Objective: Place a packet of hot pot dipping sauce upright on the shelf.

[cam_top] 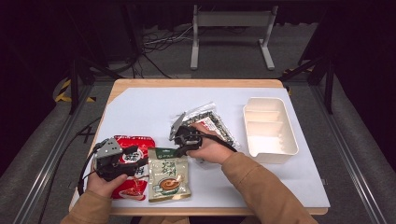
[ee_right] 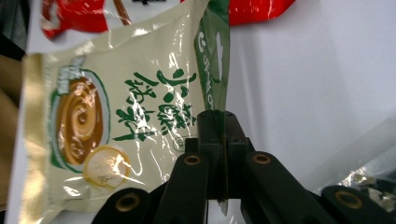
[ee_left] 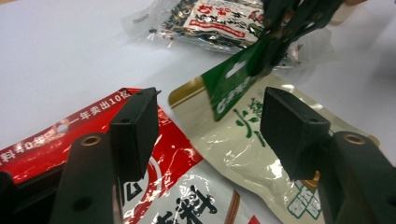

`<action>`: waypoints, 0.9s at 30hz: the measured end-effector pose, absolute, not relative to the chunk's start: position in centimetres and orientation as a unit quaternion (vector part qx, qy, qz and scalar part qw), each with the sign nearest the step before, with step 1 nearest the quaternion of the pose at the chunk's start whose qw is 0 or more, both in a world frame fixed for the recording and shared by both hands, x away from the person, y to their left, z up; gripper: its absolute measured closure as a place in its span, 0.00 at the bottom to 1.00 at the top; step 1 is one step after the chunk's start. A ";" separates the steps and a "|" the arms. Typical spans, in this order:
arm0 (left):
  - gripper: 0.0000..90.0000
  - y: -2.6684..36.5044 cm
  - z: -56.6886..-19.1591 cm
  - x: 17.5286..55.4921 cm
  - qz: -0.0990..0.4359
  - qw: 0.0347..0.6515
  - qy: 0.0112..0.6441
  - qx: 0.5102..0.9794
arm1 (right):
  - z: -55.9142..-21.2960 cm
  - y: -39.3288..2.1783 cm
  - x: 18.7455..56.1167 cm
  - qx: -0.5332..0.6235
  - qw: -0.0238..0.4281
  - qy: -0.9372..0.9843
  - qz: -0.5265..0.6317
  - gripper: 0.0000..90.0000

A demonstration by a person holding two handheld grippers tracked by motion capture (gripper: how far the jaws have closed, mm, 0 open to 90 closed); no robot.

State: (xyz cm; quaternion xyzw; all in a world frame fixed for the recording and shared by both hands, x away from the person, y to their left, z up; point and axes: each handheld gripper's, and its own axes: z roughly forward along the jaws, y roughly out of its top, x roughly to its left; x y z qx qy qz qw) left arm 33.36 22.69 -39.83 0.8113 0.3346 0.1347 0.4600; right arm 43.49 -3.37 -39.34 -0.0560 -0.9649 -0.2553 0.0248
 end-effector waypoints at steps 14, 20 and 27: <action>0.40 23.1 -39.1 32.9 0.173 0.475 0.338 0.794 | -34.8 -5.3 40.9 -0.066 0.045 -0.956 -0.281 1.00; 0.40 23.9 -38.6 32.5 0.187 0.498 0.344 0.773 | -32.7 -5.6 38.7 -0.063 0.041 -0.956 -0.285 1.00; 0.40 24.0 -38.6 32.5 0.185 0.502 0.346 0.771 | -31.0 -6.1 37.0 -0.050 0.043 -0.952 -0.298 1.00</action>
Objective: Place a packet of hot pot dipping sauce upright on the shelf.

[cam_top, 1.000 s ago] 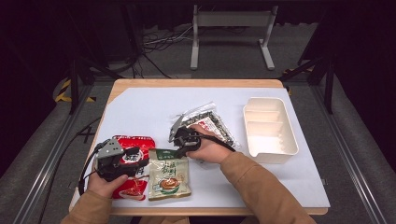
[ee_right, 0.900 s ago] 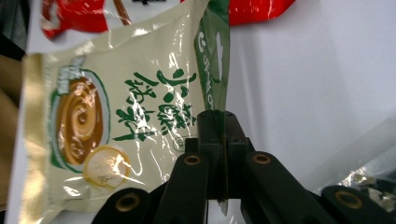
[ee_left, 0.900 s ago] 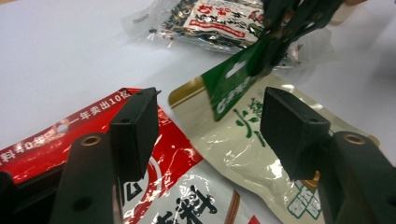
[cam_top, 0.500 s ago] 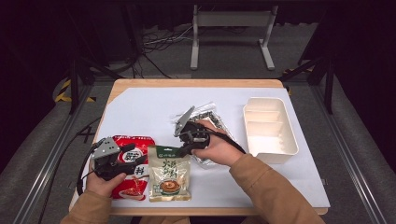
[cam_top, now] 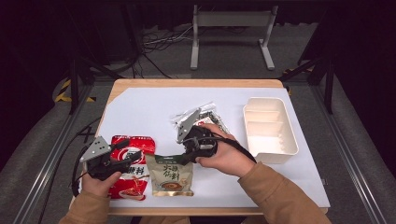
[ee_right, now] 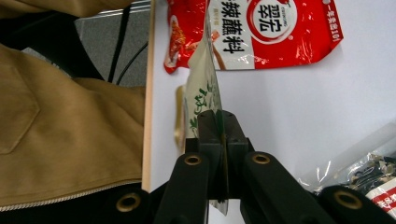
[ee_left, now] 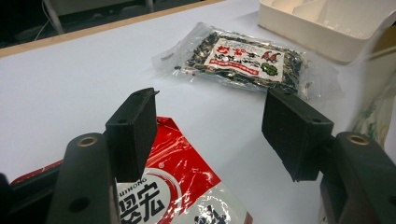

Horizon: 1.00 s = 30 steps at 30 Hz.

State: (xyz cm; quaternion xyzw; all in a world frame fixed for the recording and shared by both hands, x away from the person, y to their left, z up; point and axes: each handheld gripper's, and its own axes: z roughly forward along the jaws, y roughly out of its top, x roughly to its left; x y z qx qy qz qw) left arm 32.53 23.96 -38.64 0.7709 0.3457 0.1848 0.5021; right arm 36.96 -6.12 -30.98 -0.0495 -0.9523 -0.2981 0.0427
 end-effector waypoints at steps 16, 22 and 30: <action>0.40 24.1 -39.0 32.9 0.177 0.497 0.352 0.773 | -27.4 -8.5 35.7 -0.049 -0.021 -0.947 -0.318 1.00; 0.40 24.1 -39.1 33.0 0.175 0.495 0.357 0.772 | -25.8 -10.0 35.9 -0.055 -0.058 -0.940 -0.332 1.00; 0.40 24.2 -39.2 33.1 0.173 0.495 0.363 0.770 | -24.5 -11.6 36.4 -0.069 -0.091 -0.934 -0.340 1.00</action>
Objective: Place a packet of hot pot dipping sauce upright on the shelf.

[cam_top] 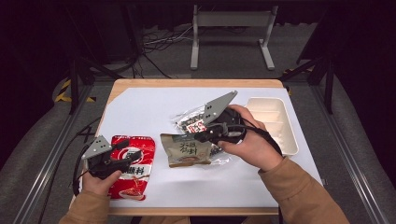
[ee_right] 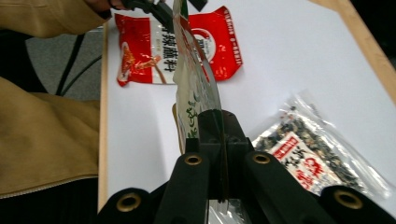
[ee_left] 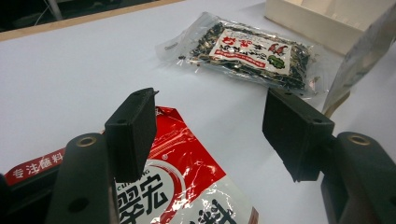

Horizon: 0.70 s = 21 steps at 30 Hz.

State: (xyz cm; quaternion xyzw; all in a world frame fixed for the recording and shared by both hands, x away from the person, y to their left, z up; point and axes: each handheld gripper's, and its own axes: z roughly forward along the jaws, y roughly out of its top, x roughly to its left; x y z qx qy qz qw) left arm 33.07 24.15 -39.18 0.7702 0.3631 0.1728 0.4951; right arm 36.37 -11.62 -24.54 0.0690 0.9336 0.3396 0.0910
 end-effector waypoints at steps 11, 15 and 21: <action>0.40 24.3 -39.3 33.2 0.175 0.490 0.369 0.771 | -23.2 -14.3 37.7 0.099 0.132 0.924 0.346 1.00; 0.39 24.3 -39.3 33.1 0.174 0.491 0.371 0.769 | -22.5 -15.8 38.6 0.120 0.139 0.919 0.350 1.00; 0.39 24.3 -39.3 33.2 0.175 0.488 0.371 0.770 | -22.3 -17.1 39.2 0.136 0.149 0.914 0.351 1.00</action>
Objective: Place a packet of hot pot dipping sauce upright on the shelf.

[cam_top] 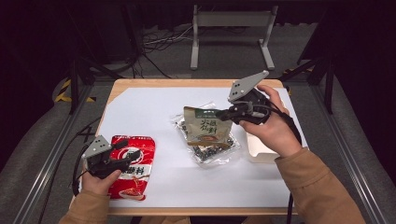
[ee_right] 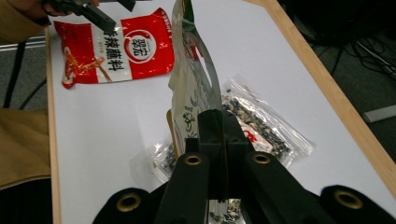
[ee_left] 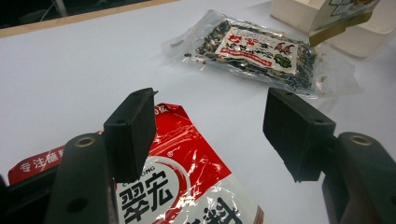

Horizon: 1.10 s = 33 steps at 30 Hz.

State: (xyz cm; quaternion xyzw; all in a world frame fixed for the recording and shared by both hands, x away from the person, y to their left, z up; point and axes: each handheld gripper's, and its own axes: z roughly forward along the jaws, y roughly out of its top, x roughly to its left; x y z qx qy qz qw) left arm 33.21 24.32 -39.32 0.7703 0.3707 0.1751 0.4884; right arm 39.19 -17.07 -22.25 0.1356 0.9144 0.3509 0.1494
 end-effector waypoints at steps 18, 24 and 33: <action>0.39 24.4 -39.4 33.3 0.175 0.489 0.375 0.768 | -21.3 -22.1 41.4 0.181 0.212 0.893 0.354 1.00; 0.39 24.4 -39.4 33.2 0.176 0.489 0.376 0.767 | -21.0 -23.8 42.3 0.200 0.226 0.885 0.354 1.00; 0.39 24.4 -39.5 33.3 0.173 0.486 0.378 0.769 | -20.7 -25.8 43.6 0.209 0.253 0.879 0.345 1.00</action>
